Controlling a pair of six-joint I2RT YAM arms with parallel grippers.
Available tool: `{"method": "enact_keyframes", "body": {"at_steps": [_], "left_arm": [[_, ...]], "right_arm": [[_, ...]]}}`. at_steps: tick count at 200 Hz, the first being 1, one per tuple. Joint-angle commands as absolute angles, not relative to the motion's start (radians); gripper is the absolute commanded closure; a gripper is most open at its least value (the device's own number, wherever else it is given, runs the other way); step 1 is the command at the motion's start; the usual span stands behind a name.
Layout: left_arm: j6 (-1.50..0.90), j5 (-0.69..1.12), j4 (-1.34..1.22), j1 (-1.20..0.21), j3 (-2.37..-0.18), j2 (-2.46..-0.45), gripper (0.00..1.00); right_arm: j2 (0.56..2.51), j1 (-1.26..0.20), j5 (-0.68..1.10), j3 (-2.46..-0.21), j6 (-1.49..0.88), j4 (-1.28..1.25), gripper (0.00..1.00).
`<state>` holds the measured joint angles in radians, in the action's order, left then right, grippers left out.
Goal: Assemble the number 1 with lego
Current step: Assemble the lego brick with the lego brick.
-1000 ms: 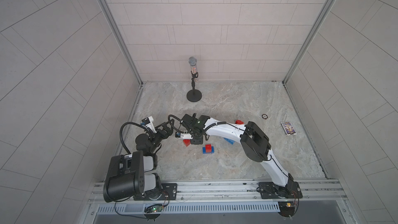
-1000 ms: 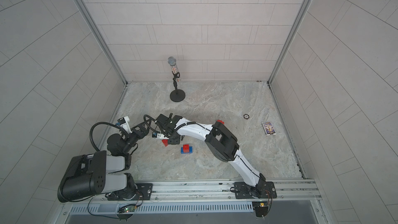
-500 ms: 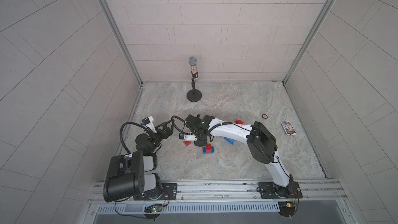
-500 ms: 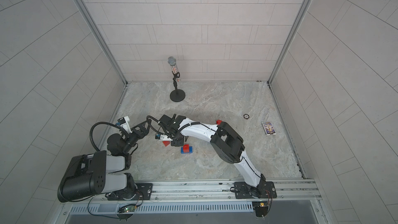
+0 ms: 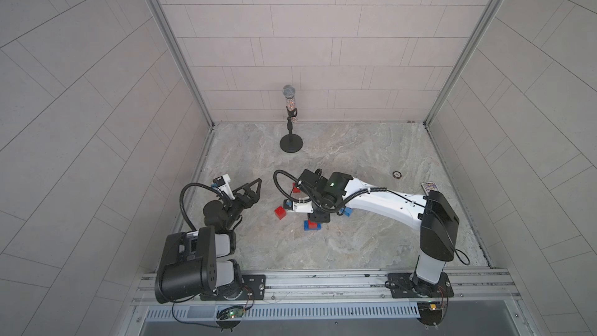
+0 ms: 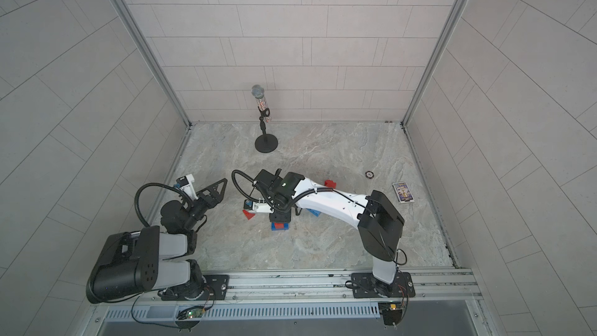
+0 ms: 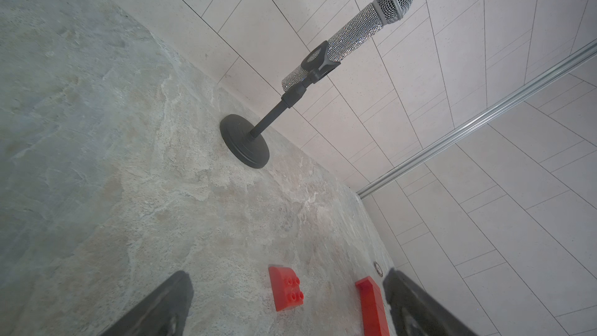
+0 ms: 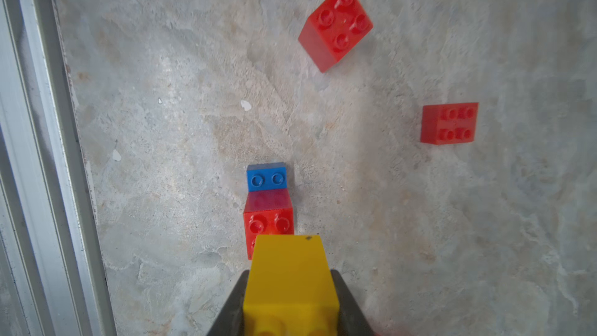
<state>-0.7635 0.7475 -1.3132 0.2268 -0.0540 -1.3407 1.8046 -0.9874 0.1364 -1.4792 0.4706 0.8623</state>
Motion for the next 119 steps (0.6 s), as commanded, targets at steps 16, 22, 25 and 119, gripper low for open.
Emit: {"method": "enact_keyframes", "body": {"at_steps": [16,22,25,119], "left_arm": [[-0.767,0.758,-1.362,0.229,-0.063,-1.334,0.00],[-0.767,0.758,-1.362,0.230,-0.063,-1.333,0.00],[-0.766,0.759,-1.362,0.229,-0.063,-1.333,0.00],[-0.767,0.759,-1.361,0.230,-0.063,-1.337,0.00]], "right_arm": [[1.798,-0.990,0.178,-1.455,0.473,0.869,0.93],[1.799,-0.990,0.180,-1.454,0.473,0.868,0.93],[1.799,-0.989,0.181,-1.453,0.476,0.866,0.93],[1.834,-0.992,0.179,-1.444,0.488,0.842,0.93]]}}
